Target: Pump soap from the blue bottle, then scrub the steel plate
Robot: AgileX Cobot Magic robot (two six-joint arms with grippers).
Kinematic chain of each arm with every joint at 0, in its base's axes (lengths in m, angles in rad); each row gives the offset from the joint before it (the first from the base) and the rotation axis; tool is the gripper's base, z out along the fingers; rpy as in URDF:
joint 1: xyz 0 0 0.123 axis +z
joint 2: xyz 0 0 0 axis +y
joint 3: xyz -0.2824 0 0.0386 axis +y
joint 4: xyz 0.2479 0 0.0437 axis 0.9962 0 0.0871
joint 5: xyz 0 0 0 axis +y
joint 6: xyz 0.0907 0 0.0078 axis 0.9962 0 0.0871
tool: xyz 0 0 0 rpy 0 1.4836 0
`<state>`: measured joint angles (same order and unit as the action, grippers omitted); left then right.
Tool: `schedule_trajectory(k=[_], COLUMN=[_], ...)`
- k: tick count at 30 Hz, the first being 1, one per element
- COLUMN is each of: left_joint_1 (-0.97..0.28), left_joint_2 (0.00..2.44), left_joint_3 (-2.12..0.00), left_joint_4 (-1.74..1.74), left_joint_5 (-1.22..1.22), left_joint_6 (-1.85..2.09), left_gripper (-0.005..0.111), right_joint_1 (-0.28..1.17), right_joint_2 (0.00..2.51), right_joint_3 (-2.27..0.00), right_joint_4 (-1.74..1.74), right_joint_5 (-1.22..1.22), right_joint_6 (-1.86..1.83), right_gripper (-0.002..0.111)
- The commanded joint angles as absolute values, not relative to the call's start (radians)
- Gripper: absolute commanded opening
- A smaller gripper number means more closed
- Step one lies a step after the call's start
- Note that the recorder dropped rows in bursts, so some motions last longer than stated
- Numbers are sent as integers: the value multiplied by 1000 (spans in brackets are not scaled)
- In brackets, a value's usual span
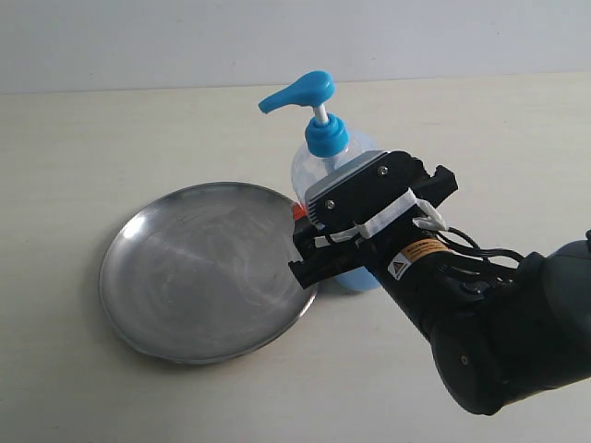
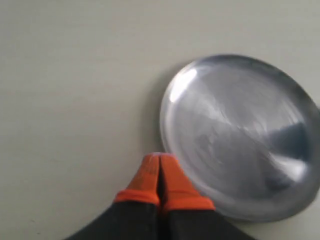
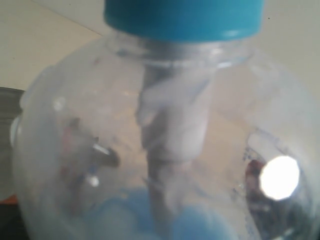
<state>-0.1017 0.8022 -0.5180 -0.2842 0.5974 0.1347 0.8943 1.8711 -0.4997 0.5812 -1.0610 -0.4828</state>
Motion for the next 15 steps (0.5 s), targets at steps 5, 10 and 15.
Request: schedule_trajectory(k=[5,10,15], left_joint_1=[-109,-109,-109], left_joint_2=[1005,1087,1143], left_joint_3=[-579,-673,-778], left_joint_4=[-717,-771,-761], left_joint_5=[626,685,742], left_joint_6=[499,569,575], left_gripper=[0,0,0], right_joint_1=[895,895,895], right_joint_2=[1850,1850,1850], right_joint_3=[-507,-507,-507], right_joint_4=[562,560,557], right_joint_5=[-1123,-1123,-1123], right_joint_6=[-496,-496,-496], right_gripper=[0,0,0])
